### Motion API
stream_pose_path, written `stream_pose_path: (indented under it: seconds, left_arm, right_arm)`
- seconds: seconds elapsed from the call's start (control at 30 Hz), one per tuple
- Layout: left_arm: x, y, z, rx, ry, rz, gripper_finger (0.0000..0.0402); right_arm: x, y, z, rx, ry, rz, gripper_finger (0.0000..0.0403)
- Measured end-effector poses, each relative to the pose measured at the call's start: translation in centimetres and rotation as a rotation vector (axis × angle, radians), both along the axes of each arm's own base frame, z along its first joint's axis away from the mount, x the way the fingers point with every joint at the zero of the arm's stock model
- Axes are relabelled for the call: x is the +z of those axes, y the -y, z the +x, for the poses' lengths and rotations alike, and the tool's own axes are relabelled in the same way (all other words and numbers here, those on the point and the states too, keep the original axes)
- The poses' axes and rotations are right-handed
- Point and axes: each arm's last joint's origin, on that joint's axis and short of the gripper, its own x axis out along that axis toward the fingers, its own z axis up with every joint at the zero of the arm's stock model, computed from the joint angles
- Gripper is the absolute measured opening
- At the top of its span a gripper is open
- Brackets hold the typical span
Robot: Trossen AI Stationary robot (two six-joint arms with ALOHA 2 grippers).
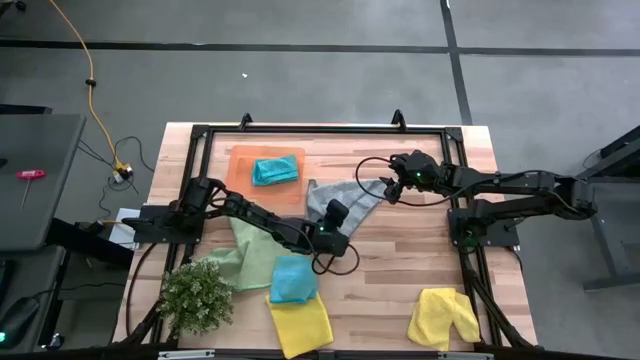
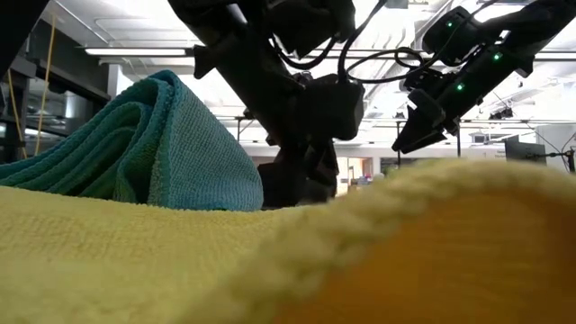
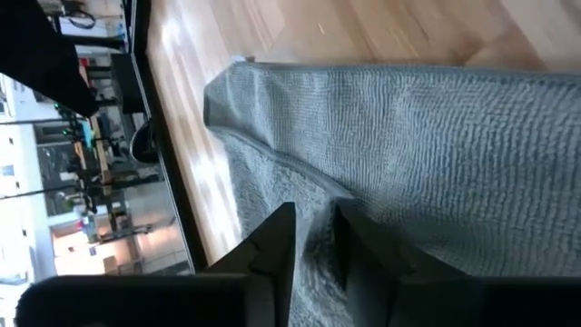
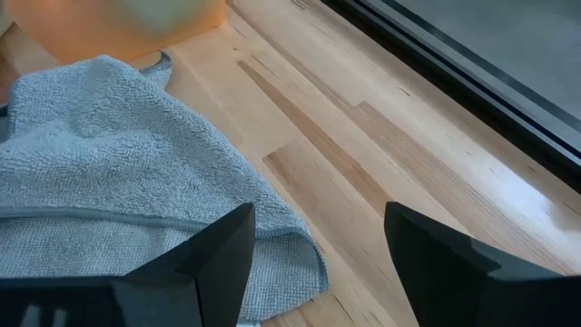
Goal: Fold microfiber towels
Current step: Fold the gray microfiber cloth
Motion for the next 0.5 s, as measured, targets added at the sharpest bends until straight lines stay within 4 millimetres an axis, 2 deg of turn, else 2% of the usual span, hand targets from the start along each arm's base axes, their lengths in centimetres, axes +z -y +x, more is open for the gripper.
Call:
stream_pose_path:
  seconds: [0.33,0.43,0.5]
  left_arm:
    - [-0.12,-0.64,-0.2,0.055,0.011,-0.011,0.0118]
    - [0.03,-0.65,-0.17,0.061,0.005,-0.011,0.011]
    - [0.37,-0.55,0.03,0.06,0.005,-0.01,0.0085]
  right_arm:
    - [0.0,0.0,0.0,0.0,0.001,0.001,0.0236]
    - [0.0,0.0,0.0,0.0,0.001,0.001,0.0236]
    - [-0.01,0.0,0.0,-0.005,0.004,0.005,0.0236]
